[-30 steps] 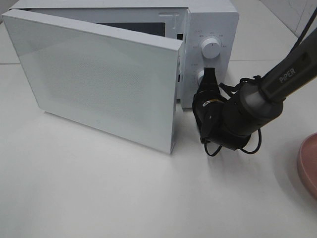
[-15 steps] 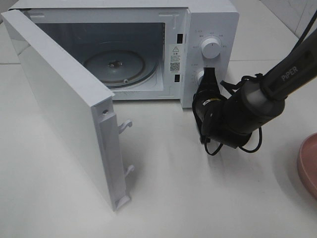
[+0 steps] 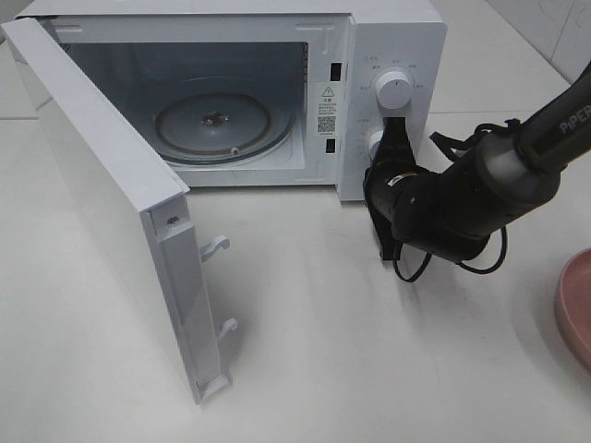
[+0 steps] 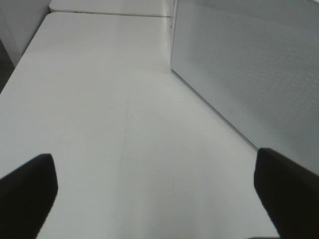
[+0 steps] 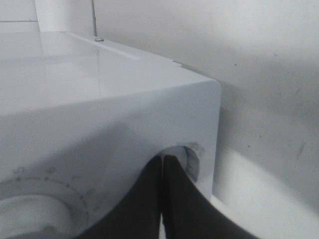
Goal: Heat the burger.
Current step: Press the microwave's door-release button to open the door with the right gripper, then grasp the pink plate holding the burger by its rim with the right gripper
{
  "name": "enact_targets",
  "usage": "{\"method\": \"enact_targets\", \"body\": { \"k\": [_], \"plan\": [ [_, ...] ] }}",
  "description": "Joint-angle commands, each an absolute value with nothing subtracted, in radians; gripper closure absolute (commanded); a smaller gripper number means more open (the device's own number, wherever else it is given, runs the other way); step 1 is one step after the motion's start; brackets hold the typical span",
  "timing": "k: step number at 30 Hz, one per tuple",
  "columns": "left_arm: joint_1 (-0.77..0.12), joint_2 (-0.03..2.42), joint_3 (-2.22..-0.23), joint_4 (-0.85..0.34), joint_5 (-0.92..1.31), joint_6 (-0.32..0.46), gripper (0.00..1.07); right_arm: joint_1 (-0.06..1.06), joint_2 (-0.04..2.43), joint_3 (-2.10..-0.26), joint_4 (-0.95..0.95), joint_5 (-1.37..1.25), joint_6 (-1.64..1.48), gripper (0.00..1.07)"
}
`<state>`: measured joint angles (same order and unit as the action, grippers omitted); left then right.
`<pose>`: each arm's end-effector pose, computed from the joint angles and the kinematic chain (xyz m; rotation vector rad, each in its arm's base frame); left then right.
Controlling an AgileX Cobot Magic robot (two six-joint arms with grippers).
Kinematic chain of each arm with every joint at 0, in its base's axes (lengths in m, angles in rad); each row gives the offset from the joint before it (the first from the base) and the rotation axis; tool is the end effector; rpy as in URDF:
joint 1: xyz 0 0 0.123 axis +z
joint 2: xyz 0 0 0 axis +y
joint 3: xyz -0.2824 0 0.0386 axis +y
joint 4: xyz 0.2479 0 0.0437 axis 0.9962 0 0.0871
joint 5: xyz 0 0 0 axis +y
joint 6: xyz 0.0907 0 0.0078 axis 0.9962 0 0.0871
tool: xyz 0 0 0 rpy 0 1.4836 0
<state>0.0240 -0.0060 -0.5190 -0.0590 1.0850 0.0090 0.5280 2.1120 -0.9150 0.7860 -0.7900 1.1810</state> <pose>-0.0090 -0.0050 0.2805 -0.0109 2.0425 -0.0499 0.3506 0.1516 0.0932 1.5111 1.4862 0.9268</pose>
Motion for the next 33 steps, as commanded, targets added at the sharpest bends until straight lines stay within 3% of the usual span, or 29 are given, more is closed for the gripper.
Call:
{"method": "enact_targets", "body": {
  "k": [1,19,27,33],
  "plan": [
    [0.02,-0.021,-0.517,-0.056,1.072,0.009,0.07,0.52,2.061,-0.889,0.756,-0.738,1.146,1.07],
    [0.02,-0.021,-0.517,-0.056,1.072,0.009,0.07,0.517,1.854,-0.707,0.753,-0.576,0.947,1.07],
    [0.02,-0.021,-0.517,-0.056,1.072,0.009,0.07,0.507,1.757,-0.671,0.753,-0.364,0.609,1.07],
    [0.02,-0.021,-0.517,-0.056,1.072,0.009,0.07,0.428,1.732,-0.675,0.753,-0.142,0.275,1.07]
  ]
}}
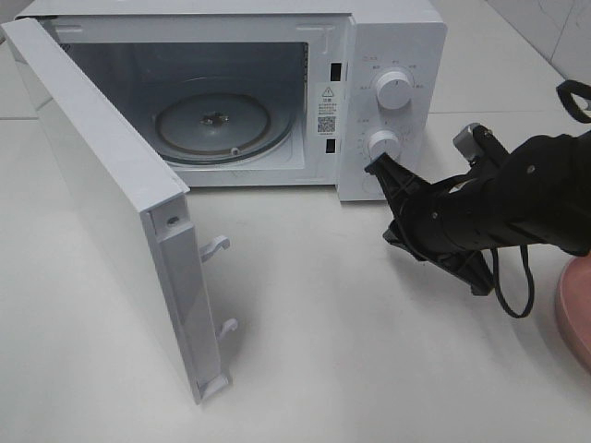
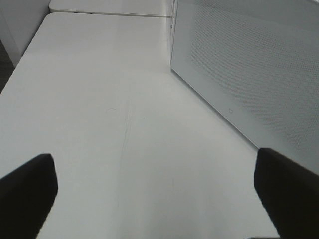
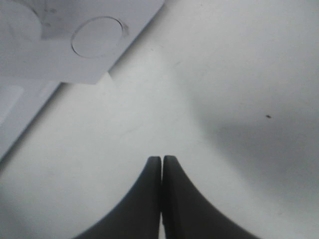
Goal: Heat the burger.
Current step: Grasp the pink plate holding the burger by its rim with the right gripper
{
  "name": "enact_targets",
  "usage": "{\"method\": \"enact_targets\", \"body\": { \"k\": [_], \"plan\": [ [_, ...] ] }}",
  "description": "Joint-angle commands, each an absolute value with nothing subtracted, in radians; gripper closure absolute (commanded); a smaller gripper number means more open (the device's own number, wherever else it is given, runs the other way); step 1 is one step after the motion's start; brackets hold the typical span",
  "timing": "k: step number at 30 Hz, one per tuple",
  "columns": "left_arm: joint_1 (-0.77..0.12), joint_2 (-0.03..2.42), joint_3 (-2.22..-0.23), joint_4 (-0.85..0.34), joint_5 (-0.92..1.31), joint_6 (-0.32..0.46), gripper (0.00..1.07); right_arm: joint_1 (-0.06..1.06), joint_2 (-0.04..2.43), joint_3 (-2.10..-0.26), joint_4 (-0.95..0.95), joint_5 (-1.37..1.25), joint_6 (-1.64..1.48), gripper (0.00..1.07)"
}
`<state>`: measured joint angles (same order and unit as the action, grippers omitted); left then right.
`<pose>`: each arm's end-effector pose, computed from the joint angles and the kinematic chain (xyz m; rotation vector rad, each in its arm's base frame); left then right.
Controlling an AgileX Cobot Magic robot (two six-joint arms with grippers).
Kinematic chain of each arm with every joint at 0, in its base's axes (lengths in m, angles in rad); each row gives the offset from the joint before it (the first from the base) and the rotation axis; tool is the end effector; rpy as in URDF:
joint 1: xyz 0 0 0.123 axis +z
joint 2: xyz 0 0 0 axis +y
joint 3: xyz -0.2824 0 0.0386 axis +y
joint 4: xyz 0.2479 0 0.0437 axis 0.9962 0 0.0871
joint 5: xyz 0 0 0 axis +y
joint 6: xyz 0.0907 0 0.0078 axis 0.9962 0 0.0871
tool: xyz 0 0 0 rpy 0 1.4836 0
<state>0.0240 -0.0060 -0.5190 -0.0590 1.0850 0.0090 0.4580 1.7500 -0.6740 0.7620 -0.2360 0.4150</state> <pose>-0.0090 -0.0050 0.2805 -0.0109 2.0425 -0.0499 0.2809 0.1222 0.1310 0.9201 2.2728 0.5662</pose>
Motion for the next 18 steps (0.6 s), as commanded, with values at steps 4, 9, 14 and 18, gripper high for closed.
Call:
{"method": "enact_targets", "body": {
  "k": [4,9,14,18],
  "plan": [
    [0.02,-0.021,-0.517,-0.056,1.072,0.009,0.07,0.37,1.706,-0.704,0.714,0.028,0.088,1.07],
    [0.02,-0.021,-0.517,-0.056,1.072,0.009,0.07,0.332,1.678,-0.744,0.593,0.202,0.024,1.07],
    [0.02,-0.021,-0.517,-0.056,1.072,0.009,0.07,0.32,1.65,-0.788,0.382,0.352,0.018,1.06],
    [0.02,-0.021,-0.517,-0.056,1.072,0.009,0.07,0.32,1.626,-0.815,0.282,0.431,0.018,1.05]
  ]
}}
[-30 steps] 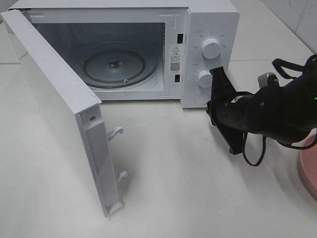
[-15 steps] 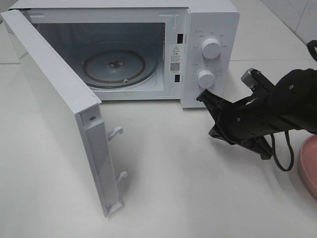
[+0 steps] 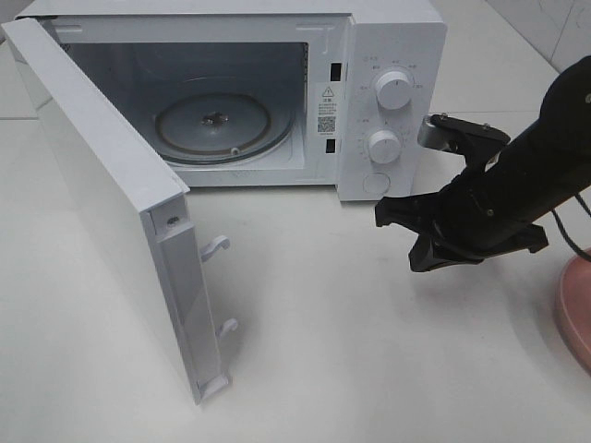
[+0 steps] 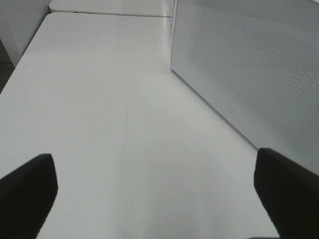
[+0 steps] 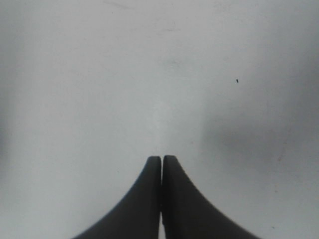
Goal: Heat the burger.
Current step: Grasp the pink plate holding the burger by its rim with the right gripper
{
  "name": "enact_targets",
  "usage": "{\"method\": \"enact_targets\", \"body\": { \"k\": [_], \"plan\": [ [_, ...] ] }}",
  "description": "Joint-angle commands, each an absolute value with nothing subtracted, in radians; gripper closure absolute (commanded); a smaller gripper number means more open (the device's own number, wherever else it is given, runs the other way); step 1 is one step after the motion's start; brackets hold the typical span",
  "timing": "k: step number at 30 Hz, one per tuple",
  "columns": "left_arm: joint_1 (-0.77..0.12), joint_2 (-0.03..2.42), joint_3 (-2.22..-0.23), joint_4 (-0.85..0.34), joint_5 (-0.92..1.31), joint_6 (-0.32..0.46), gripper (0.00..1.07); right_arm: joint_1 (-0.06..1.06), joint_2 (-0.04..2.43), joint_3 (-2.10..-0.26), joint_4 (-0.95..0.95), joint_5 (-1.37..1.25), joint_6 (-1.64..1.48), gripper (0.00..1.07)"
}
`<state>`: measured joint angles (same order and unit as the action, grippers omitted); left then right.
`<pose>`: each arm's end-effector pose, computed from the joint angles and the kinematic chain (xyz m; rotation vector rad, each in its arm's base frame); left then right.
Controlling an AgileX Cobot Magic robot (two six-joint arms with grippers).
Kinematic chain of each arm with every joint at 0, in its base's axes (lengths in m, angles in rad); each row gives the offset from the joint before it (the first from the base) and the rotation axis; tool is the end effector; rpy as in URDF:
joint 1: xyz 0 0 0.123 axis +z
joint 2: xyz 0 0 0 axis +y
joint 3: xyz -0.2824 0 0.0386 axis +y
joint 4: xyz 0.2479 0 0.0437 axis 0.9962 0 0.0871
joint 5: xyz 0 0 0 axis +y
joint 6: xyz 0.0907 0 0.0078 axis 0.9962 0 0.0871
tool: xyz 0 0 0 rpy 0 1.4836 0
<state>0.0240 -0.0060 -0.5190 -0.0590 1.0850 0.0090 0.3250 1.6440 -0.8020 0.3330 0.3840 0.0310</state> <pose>-0.0090 -0.0050 0.2805 -0.0109 2.0425 -0.0499 0.2771 0.1052 0.1646 -0.0162 2.7322 0.3637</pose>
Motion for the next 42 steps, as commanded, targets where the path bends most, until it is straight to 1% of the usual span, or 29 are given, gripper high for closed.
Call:
{"method": "enact_targets", "body": {
  "k": [1,3,7,11,12,13,14,15,16,17,18,19,20,21,22,23,24,25,26,31,37,39,42],
  "plan": [
    [0.02,-0.021,-0.517,-0.056,1.072,0.009,0.07,0.32,1.609,-0.825,0.252,0.468,0.015,1.05],
    [0.02,-0.021,-0.517,-0.056,1.072,0.009,0.07,0.32,1.602,-0.832,0.232,0.49,0.008,1.04],
    [0.02,-0.021,-0.517,-0.056,1.072,0.009,0.07,0.32,1.577,-0.86,0.152,0.633,0.0,1.03],
    [0.02,-0.021,-0.517,-0.056,1.072,0.009,0.07,0.32,1.561,-0.861,0.109,0.679,0.0,1.0],
    [0.02,-0.021,-0.517,-0.056,1.072,0.009,0.07,0.317,1.55,-0.861,0.093,0.71,0.0,0.95],
    [0.02,-0.021,-0.517,-0.056,1.072,0.009,0.07,0.31,1.544,-0.861,0.091,0.722,0.0,0.92],
    [0.02,-0.021,-0.517,-0.056,1.072,0.009,0.07,0.31,1.544,-0.861,0.091,0.722,0.0,0.92],
    [0.02,-0.021,-0.517,-0.056,1.072,0.009,0.07,0.29,1.531,-0.861,0.09,0.732,0.0,0.82],
    [0.02,-0.021,-0.517,-0.056,1.072,0.009,0.07,0.281,1.524,-0.861,0.087,0.733,0.0,0.76],
    [0.02,-0.021,-0.517,-0.056,1.072,0.009,0.07,0.281,1.524,-0.861,0.087,0.733,0.0,0.76],
    [0.02,-0.021,-0.517,-0.056,1.072,0.009,0.07,0.257,1.51,-0.86,0.075,0.74,0.0,0.61],
    [0.02,-0.021,-0.517,-0.056,1.072,0.009,0.07,0.247,1.502,-0.859,0.068,0.742,0.0,0.52],
    [0.02,-0.021,-0.517,-0.056,1.072,0.009,0.07,0.247,1.502,-0.859,0.068,0.742,0.0,0.52],
    [0.02,-0.021,-0.517,-0.056,1.072,0.009,0.07,0.232,1.492,-0.852,0.046,0.745,0.0,0.33],
    [0.02,-0.021,-0.517,-0.056,1.072,0.009,0.07,0.223,1.489,-0.851,0.03,0.755,0.0,0.24],
    [0.02,-0.021,-0.517,-0.056,1.072,0.009,0.07,0.223,1.489,-0.851,0.03,0.755,0.0,0.24],
    [0.02,-0.021,-0.517,-0.056,1.072,0.009,0.07,0.209,1.489,-0.851,0.0,0.781,0.027,0.1],
    [0.02,-0.021,-0.517,-0.056,1.072,0.009,0.07,0.209,1.489,-0.851,0.0,0.781,0.027,0.1],
    [0.02,-0.021,-0.517,-0.056,1.072,0.009,0.07,0.191,1.489,-0.851,-0.027,0.804,0.043,0.05],
    [0.02,-0.021,-0.517,-0.056,1.072,0.009,0.07,0.129,1.489,-0.85,-0.047,0.831,0.061,0.08],
    [0.02,-0.021,-0.517,-0.056,1.072,0.009,0.07,0.091,1.489,-0.822,-0.054,0.812,0.066,0.09],
    [0.02,-0.021,-0.517,-0.056,1.072,0.009,0.07,0.06,1.489,-0.752,-0.054,0.748,0.08,0.1],
    [0.02,-0.021,-0.517,-0.056,1.072,0.009,0.07,0.054,1.489,-0.712,-0.054,0.69,0.093,0.1]
  ]
}}
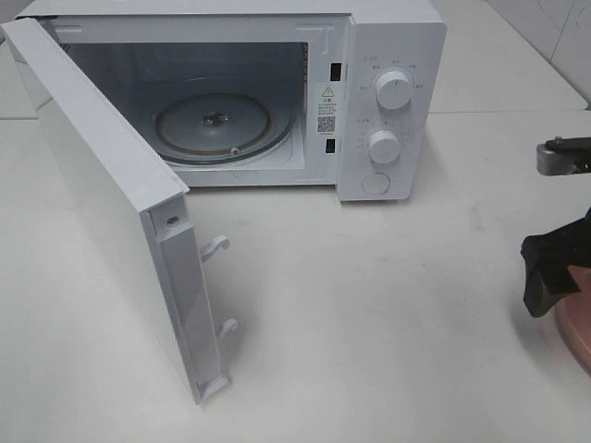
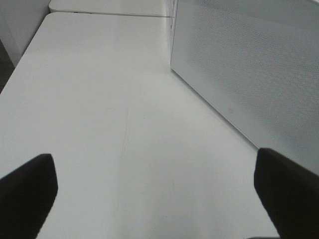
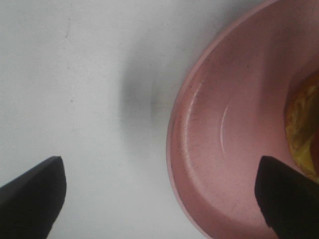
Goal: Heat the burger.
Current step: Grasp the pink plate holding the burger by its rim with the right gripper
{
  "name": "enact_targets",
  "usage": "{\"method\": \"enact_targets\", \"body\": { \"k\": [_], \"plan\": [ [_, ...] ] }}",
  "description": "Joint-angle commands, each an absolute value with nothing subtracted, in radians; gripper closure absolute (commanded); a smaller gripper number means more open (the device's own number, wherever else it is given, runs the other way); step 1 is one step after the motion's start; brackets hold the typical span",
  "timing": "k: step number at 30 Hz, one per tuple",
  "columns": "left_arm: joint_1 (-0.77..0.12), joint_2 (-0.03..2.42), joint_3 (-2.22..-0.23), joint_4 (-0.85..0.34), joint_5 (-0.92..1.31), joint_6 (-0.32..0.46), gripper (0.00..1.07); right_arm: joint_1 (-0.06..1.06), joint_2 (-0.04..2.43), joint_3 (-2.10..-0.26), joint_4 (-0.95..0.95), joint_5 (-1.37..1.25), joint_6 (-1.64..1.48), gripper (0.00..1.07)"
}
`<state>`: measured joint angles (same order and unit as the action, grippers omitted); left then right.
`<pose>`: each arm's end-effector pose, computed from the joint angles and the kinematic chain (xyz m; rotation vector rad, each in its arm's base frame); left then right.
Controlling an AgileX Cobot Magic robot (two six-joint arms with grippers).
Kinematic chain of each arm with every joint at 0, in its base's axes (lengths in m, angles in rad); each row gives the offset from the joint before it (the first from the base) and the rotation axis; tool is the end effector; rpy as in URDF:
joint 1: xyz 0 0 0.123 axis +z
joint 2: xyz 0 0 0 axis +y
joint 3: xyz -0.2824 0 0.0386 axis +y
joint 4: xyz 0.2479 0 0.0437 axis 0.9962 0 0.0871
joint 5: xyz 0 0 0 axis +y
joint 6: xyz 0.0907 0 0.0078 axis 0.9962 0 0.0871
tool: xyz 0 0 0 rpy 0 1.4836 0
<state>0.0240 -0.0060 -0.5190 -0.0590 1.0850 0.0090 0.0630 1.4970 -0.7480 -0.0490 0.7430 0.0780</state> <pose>-0.0090 -0.0050 0.2805 -0.0109 2.0425 -0.0499 0.2437 0.0123 0.1809 -0.0273 2.9732 -0.0362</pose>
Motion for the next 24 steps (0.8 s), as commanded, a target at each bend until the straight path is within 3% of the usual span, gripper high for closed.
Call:
{"method": "enact_targets", "body": {
  "k": [1,24],
  "plan": [
    [0.02,-0.021,-0.517,-0.056,1.072,0.009,0.07,0.054,1.489,-0.712,-0.054,0.69,0.093,0.1],
    [0.02,-0.021,-0.517,-0.056,1.072,0.009,0.07,0.052,1.722,-0.675,-0.082,0.488,0.137,0.16]
  ]
}}
